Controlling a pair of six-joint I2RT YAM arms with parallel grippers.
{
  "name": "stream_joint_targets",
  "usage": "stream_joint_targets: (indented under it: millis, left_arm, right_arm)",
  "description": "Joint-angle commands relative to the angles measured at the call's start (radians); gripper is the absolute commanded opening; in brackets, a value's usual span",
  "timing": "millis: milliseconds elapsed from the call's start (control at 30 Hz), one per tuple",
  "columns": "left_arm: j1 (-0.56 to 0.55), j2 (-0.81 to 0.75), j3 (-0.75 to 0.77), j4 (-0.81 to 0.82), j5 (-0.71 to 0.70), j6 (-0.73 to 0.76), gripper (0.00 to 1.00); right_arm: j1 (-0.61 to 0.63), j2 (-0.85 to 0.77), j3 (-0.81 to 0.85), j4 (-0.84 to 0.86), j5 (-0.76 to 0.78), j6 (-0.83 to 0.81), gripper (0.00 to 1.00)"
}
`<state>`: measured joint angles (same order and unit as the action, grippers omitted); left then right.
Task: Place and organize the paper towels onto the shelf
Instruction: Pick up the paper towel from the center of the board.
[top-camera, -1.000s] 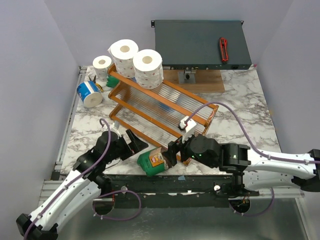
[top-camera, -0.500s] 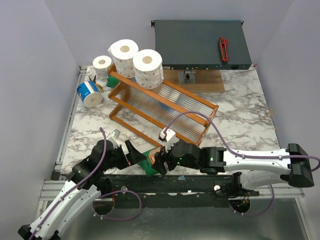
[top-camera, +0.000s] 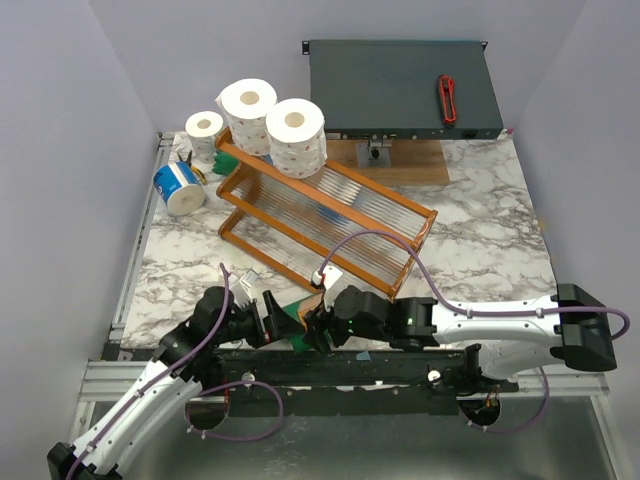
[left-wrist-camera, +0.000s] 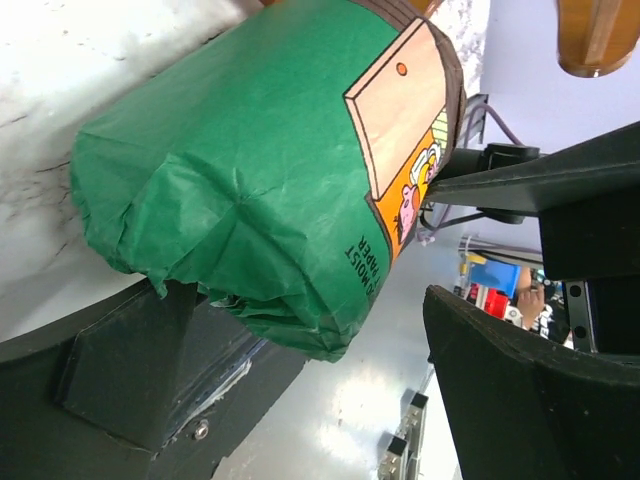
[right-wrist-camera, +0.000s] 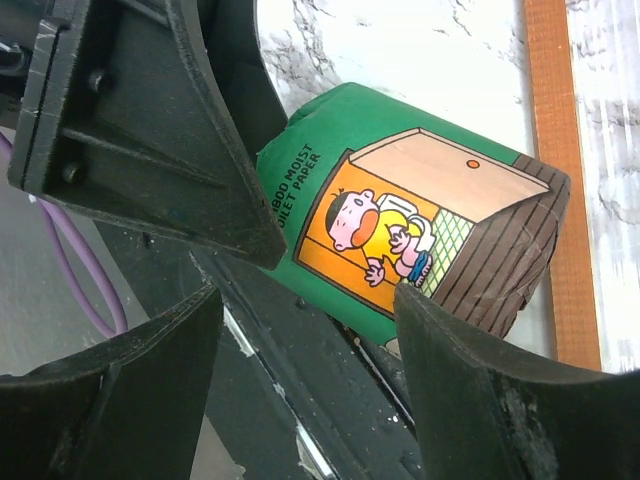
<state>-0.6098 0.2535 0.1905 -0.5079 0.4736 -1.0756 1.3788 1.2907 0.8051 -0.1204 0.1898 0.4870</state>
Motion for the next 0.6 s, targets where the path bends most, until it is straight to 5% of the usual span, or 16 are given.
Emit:
stream_joint_targets:
  millis: [0,567]
  left_arm:
    - [0.004,-0.049,-0.046,0.136,0.044,-0.061,0.99]
    - [0.008,0.1,-0.082,0.346,0.034,-0.049,0.92]
  right_arm:
    - [-0.001,0.016,-0.012,0.022,0.005,0.011,0.72]
    - [-0.001,0.009,-0.04,0.038,-0.01,0.017,0.65]
